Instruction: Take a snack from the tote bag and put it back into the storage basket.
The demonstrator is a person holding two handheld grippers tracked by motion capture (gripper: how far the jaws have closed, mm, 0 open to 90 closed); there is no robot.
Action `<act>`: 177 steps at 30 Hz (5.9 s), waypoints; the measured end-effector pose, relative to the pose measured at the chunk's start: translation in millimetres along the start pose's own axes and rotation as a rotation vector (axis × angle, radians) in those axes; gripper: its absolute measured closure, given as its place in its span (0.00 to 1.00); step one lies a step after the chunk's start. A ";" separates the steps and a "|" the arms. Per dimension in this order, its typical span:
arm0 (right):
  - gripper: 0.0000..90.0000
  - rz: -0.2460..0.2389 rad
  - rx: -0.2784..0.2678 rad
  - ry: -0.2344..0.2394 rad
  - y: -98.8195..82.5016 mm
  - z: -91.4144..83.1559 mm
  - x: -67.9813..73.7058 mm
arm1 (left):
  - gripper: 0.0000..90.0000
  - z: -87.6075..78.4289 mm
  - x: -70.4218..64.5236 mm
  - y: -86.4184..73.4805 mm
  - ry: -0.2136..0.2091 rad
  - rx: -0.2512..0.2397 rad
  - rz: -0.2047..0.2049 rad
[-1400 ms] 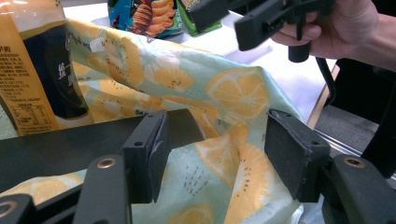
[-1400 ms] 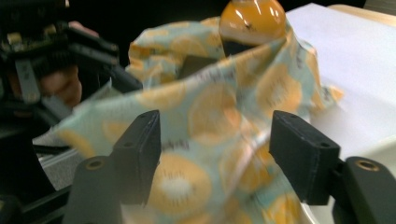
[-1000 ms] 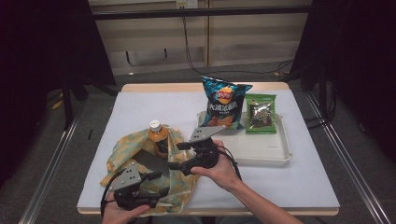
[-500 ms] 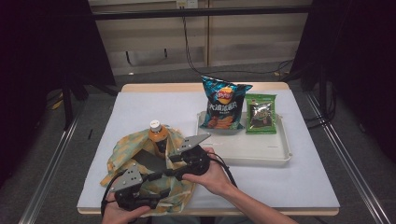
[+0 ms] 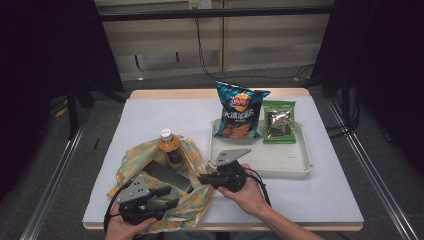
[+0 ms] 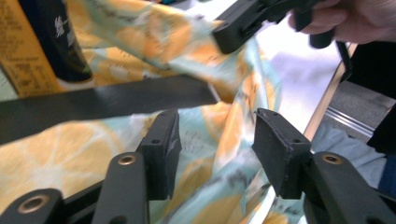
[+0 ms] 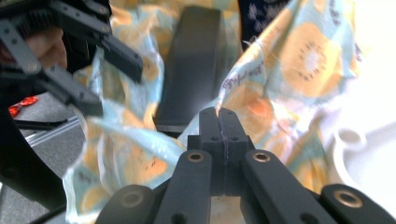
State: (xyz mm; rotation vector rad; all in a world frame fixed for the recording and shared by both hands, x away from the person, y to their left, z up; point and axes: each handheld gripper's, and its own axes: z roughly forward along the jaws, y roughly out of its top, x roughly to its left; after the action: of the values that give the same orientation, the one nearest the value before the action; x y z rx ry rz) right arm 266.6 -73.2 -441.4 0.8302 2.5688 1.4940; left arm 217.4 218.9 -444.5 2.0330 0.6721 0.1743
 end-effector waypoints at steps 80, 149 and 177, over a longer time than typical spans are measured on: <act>0.50 -0.030 -0.005 0.066 21.3 52.8 11.2 | 0.82 7.0 27.9 -11.8 -0.036 0.133 0.004; 0.48 0.005 0.047 0.039 39.1 72.2 0.4 | 0.95 19.5 0.3 2.8 -0.185 0.043 0.001; 0.48 -0.062 0.040 0.042 40.6 4.9 9.2 | 0.98 13.2 24.4 -3.9 -0.071 0.062 -0.075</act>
State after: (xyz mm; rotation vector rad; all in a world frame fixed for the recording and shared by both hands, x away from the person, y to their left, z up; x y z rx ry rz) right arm 277.3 -49.3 -408.7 0.7230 2.6369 1.4635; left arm 241.3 223.3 -458.4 2.0594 0.7161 0.0375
